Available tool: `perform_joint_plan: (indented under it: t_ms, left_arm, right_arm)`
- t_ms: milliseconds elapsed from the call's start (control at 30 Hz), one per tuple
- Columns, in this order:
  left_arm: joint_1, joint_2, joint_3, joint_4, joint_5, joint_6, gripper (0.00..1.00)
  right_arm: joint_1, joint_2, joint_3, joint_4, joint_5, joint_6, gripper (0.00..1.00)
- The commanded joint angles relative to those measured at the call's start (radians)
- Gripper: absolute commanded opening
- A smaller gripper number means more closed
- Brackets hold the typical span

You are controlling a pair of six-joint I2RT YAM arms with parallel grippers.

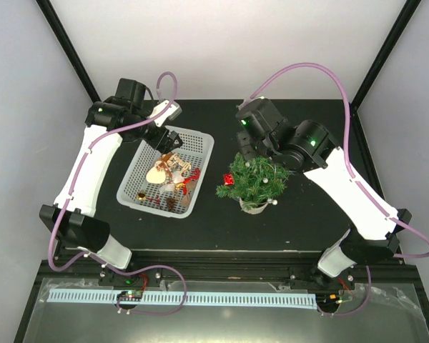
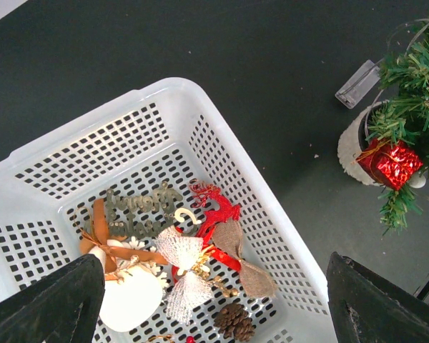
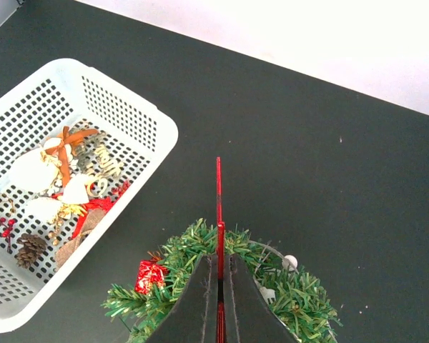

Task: Decorate the small christmas tree

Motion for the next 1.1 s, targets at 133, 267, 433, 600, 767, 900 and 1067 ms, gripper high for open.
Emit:
perform_joint_plan:
  t_ms: [133,267,433,600,767,900,1067]
  left_arm:
    - [-0.009,0.003,0.007,0.008,-0.011,-0.003,0.85]
    - [-0.009,0.005,0.007,0.009,-0.011,-0.004,0.85]
    - [-0.009,0.006,0.007,0.009,-0.012,-0.004,0.85]
    - [-0.01,0.008,0.007,0.009,-0.012,-0.004,0.85]
    - [-0.01,0.009,0.007,0.008,-0.014,-0.004,0.85]
    - [-0.011,0.01,0.006,0.008,-0.014,-0.004,0.85]
    - [-0.011,0.014,0.007,0.009,-0.015,-0.003,0.85]
  right_arm:
    - [0.005,-0.021,-0.023,0.025,0.004,-0.001,0.01]
    - [0.005,-0.024,-0.039,0.022,0.001,0.004,0.01]
    - [0.005,-0.034,-0.061,0.018,0.005,0.013,0.01]
    - [0.004,-0.048,-0.089,0.021,0.014,0.016,0.01]
    - [0.005,-0.065,-0.116,0.018,0.019,0.028,0.01]
    - [0.005,-0.088,-0.161,0.032,0.019,0.037,0.01]
    - [0.005,-0.099,-0.2,0.042,0.016,0.046,0.01]
